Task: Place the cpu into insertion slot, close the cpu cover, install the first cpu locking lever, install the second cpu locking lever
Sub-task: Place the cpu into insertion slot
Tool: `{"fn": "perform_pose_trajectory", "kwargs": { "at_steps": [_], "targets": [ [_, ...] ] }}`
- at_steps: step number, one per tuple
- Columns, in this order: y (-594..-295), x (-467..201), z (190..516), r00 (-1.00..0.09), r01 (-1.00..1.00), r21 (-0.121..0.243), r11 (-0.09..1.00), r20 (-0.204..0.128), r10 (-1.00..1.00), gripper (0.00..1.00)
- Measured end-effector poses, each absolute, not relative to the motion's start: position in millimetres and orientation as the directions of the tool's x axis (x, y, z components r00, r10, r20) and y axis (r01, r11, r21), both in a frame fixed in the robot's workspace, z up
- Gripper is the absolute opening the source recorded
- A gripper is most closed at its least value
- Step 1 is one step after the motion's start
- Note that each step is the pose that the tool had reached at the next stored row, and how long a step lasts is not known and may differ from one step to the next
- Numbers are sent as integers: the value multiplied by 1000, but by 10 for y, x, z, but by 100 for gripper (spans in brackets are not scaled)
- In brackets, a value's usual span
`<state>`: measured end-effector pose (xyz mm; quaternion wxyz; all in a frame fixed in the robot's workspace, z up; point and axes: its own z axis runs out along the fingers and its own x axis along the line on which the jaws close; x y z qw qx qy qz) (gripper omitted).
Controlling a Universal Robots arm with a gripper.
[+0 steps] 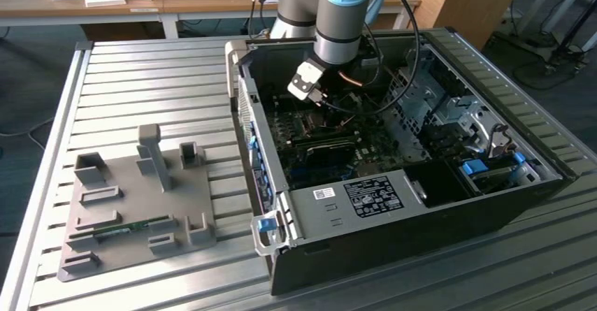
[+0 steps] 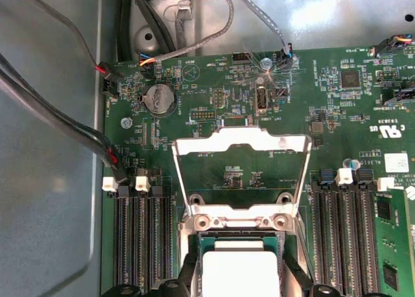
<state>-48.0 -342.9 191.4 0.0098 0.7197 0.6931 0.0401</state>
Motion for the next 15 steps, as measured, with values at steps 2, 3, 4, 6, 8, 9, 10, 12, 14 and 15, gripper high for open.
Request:
{"fn": "perform_pose_trajectory", "kwargs": {
  "at_steps": [2,3,4,6,8,9,10,12,14,15],
  "targets": [
    [-3430,-481,1916,36,997,69,-39,44,998,62],
    [-3430,-480,1917,36,997,69,-39,44,998,62],
    [-3430,-481,1920,36,997,69,-39,43,998,62],
    [-3429,-480,1922,36,997,69,-39,42,998,62],
    [-3430,-481,1923,36,997,70,-39,36,999,62],
    [-3430,-481,1923,36,997,70,-38,33,999,62],
    [-3430,-481,1923,36,997,70,-38,31,999,62],
    [-3432,-481,1923,36,997,70,-38,26,999,62],
    [-3434,-481,1924,36,997,70,-38,21,999,62],
    [-3433,-481,1923,36,997,70,-37,19,999,62]
  ]
}}
